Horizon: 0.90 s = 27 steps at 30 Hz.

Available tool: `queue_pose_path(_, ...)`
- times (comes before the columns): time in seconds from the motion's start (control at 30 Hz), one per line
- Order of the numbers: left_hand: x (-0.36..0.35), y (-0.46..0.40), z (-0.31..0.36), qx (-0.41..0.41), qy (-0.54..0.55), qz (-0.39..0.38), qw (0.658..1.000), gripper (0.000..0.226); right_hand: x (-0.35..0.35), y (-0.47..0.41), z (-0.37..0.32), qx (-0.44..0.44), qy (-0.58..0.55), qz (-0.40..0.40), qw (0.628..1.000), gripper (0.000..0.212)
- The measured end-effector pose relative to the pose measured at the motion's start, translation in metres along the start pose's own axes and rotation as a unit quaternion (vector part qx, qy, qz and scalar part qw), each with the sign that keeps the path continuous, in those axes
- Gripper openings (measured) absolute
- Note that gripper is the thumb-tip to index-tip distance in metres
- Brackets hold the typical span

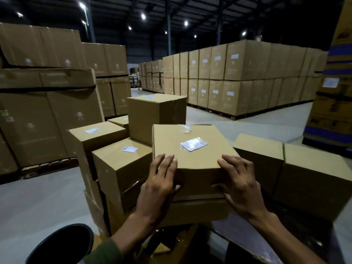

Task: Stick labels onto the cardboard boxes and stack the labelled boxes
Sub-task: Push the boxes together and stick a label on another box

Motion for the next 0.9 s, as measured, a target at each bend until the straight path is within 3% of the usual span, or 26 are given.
queue_pose_path(0.37, -0.132, -0.02, 0.017, -0.027, 0.116, -0.086, 0.989, 0.085, -0.037, 0.049, 0.07, -0.125, 0.072, -0.06, 0.988, 0.08)
queue_pose_path(0.7, -0.236, -0.036, 0.012, -0.087, 0.152, -0.163, 0.971, 0.078, -0.087, 0.075, 0.11, -0.235, 0.116, -0.112, 0.958, 0.076)
queue_pose_path(0.9, -0.276, -0.057, -0.001, -0.124, 0.117, -0.173, 0.97, 0.074, -0.105, 0.065, 0.131, -0.233, 0.137, -0.133, 0.953, 0.065)
Point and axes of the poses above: each hand's wrist, its own y-axis away from the middle knuckle, its own x-axis out of the back of the hand, z = x × y, the point moved 1 cm from there along -y, towards the middle knuckle, and after that the axes turned 4 degrees about -y, right-handed, at the moved point
